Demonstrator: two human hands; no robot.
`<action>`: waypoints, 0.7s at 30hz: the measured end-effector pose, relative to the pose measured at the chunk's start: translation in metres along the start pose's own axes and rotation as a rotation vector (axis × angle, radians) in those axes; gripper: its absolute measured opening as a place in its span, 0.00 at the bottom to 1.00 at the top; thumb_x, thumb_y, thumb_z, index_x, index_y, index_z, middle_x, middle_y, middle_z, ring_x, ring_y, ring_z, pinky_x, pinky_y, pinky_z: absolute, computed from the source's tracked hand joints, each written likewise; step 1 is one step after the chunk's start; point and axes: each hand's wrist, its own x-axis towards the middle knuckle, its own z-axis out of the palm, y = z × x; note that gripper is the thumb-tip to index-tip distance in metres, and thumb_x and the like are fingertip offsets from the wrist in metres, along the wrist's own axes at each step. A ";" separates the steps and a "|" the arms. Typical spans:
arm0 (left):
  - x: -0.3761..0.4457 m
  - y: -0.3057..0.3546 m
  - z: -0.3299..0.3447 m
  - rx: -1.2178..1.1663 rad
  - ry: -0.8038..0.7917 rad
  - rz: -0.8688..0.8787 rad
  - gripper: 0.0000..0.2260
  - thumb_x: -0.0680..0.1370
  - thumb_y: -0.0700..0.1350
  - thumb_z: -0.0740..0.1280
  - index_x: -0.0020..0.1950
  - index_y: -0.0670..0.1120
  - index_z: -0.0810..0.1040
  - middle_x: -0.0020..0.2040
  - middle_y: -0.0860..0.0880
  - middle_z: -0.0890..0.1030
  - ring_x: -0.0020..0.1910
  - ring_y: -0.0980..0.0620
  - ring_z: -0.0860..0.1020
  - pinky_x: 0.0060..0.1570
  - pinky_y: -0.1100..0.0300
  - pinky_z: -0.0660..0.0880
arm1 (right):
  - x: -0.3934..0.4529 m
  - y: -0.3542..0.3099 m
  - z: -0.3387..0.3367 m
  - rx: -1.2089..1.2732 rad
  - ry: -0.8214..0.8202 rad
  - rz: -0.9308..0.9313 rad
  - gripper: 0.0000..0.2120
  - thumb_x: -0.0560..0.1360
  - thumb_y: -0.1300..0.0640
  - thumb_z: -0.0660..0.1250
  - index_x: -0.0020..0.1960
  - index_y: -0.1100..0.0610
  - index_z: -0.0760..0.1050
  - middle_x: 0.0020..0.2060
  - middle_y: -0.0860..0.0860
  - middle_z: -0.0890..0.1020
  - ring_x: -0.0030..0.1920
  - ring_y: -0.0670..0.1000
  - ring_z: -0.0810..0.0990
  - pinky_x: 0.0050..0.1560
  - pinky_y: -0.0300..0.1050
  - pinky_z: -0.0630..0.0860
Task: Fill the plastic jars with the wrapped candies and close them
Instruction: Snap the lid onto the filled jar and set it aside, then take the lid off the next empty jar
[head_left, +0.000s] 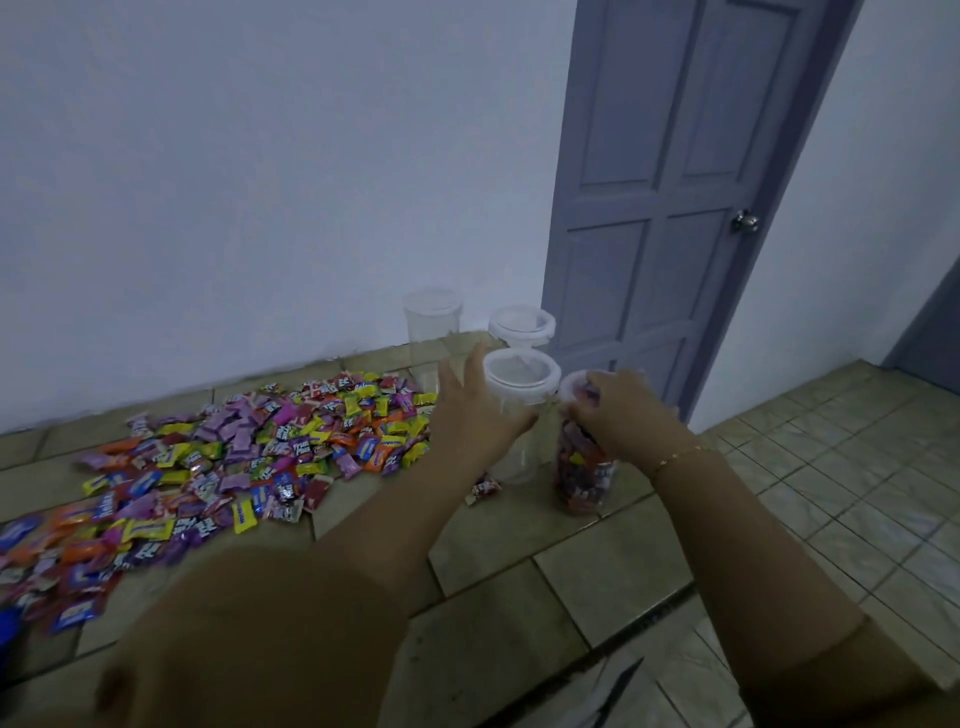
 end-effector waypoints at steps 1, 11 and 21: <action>0.003 -0.002 0.002 -0.052 -0.032 -0.011 0.42 0.67 0.57 0.75 0.74 0.53 0.56 0.72 0.44 0.62 0.70 0.43 0.64 0.63 0.49 0.69 | 0.000 0.000 0.004 -0.045 0.036 0.023 0.18 0.79 0.43 0.56 0.61 0.52 0.72 0.69 0.56 0.65 0.72 0.58 0.57 0.70 0.70 0.50; -0.013 -0.019 -0.015 -0.129 0.017 -0.013 0.25 0.74 0.59 0.67 0.66 0.49 0.66 0.56 0.46 0.78 0.53 0.45 0.78 0.47 0.53 0.76 | -0.006 -0.040 0.031 -0.352 0.215 -0.219 0.28 0.81 0.41 0.43 0.73 0.56 0.61 0.72 0.54 0.67 0.76 0.55 0.53 0.68 0.67 0.32; -0.045 -0.056 -0.069 -0.235 0.277 0.005 0.13 0.74 0.53 0.70 0.53 0.63 0.68 0.54 0.54 0.79 0.51 0.54 0.79 0.44 0.47 0.79 | -0.019 -0.093 0.028 0.114 0.212 -0.400 0.21 0.80 0.44 0.47 0.61 0.53 0.73 0.56 0.56 0.79 0.59 0.58 0.75 0.64 0.55 0.66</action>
